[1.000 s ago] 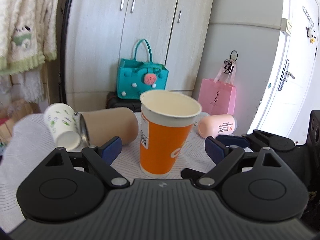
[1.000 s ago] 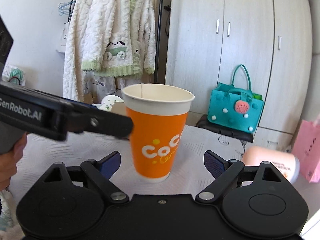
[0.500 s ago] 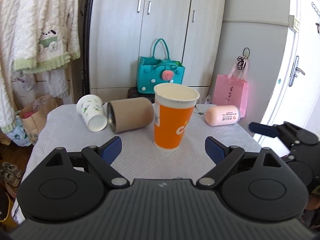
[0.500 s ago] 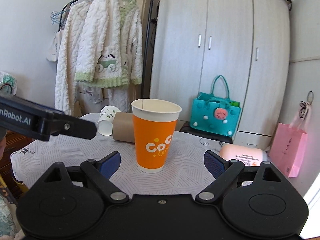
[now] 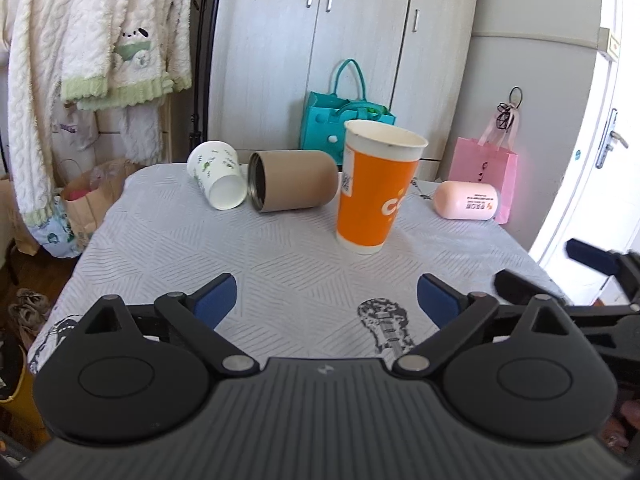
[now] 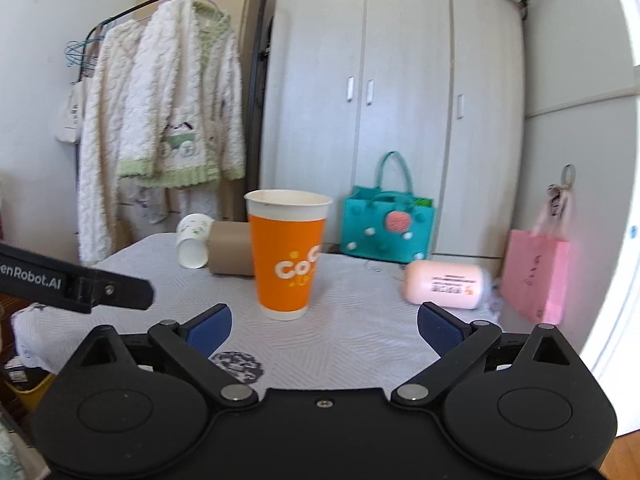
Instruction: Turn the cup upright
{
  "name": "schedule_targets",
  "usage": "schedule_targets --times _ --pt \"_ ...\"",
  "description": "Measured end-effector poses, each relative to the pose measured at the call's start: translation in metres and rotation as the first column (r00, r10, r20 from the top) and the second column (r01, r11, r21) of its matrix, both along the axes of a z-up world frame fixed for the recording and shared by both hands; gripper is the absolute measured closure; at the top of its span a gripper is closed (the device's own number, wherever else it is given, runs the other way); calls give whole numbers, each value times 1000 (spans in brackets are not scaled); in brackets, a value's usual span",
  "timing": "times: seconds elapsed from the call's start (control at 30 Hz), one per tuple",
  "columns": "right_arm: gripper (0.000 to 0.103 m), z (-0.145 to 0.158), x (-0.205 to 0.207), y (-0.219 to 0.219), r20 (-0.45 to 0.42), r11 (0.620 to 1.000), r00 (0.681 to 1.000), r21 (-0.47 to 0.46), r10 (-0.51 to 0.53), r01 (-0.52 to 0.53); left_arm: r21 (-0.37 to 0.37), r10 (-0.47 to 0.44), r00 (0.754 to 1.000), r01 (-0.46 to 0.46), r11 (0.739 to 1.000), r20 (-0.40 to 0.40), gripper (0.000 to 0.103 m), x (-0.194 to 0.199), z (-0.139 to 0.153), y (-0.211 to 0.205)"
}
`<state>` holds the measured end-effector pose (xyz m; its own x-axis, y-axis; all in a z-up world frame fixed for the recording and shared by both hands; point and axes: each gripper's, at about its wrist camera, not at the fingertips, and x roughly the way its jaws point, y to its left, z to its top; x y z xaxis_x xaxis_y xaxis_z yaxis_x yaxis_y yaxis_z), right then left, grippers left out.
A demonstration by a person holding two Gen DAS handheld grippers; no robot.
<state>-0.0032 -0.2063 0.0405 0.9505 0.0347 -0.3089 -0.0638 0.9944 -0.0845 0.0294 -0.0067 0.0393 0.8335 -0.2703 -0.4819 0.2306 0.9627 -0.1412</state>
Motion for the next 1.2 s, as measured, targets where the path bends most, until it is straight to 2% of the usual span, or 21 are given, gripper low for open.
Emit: schedule_targets --times 0.13,0.37,0.47,0.7,0.87,1.2 --pt "0 -2 -6 -5 8 999 999 7 -41 41 42 30 999 -31 999 25 0 -6 -3 -3" --pt "0 -11 -7 -6 -2 990 990 6 -140 140 81 126 992 -126 989 -1 0 -5 -11 -7" --pt "0 -14 -9 -5 -9 988 988 21 -151 151 101 107 994 -108 989 15 0 -7 -16 -9" --pt "0 -18 -13 -3 -20 986 986 43 -163 164 86 134 990 -136 987 35 0 -14 -23 -4" --pt "0 -22 -14 -5 -36 983 984 54 -173 174 113 152 987 -157 981 53 0 -18 -24 -1" --pt "0 -22 -15 -3 -27 981 982 45 -188 189 133 172 985 -174 976 29 0 -20 -27 0"
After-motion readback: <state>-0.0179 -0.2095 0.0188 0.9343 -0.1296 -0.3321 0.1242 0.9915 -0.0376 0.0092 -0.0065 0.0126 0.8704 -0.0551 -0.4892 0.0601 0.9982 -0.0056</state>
